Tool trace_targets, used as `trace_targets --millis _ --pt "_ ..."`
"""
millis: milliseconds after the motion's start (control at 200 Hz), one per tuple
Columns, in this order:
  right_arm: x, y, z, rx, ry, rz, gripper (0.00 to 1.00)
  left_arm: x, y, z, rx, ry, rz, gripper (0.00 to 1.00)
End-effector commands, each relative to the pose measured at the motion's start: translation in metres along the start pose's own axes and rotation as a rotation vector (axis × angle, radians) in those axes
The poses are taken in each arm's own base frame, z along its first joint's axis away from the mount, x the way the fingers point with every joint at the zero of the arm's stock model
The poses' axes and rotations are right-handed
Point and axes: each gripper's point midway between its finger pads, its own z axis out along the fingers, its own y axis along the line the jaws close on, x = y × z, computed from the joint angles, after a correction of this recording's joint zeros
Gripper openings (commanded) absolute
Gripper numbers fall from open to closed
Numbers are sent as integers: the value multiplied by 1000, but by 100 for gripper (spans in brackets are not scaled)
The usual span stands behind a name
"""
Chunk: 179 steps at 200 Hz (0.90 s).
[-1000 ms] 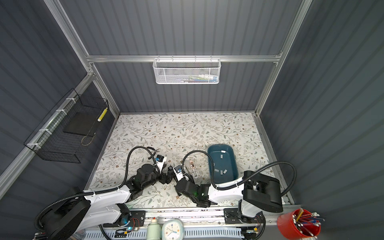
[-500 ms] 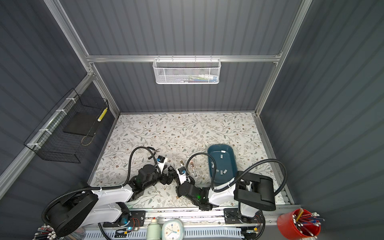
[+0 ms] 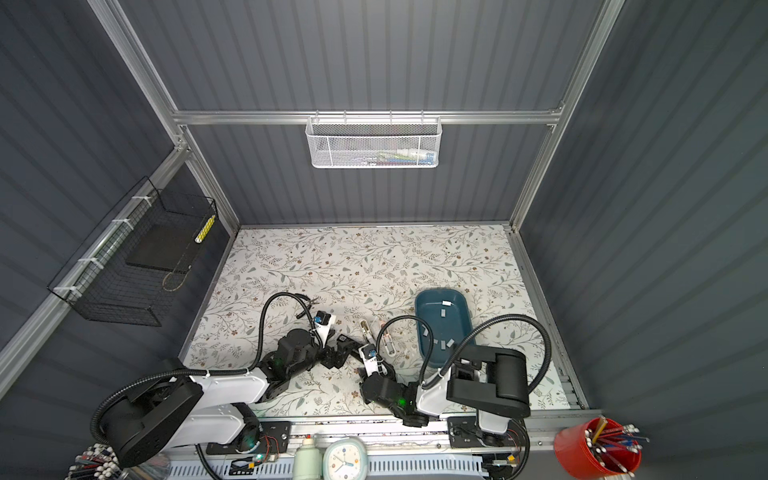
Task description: Load the staples into the stapler
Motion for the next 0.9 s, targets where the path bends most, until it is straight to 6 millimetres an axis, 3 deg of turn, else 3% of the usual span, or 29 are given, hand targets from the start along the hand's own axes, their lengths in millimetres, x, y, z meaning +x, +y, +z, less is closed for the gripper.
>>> trace_targets --millis 0,180,310,430,560,590,805,891 --pt "-15 -5 -12 32 -9 -49 32 -11 7 -6 -57 -22 2 90" --pt "-50 -3 -40 6 -65 -41 40 -31 6 -20 -73 -75 0 92" --pt "-56 -13 -51 39 -72 -43 48 -37 2 -25 -59 -80 -8 94" --pt "-53 -21 -47 62 -39 -39 52 -36 -2 -21 -40 -55 -12 94" --pt "-51 -20 -37 70 2 -43 47 -33 -4 -16 -31 -41 -16 94" --pt "-56 -28 -33 87 -5 -26 45 -32 -4 -15 -28 -34 -16 94" --pt "-74 -26 -27 60 -52 2 36 -20 -9 -2 8 17 -3 94" --pt "-71 -30 -22 65 -42 11 32 -15 -11 3 21 36 1 93"
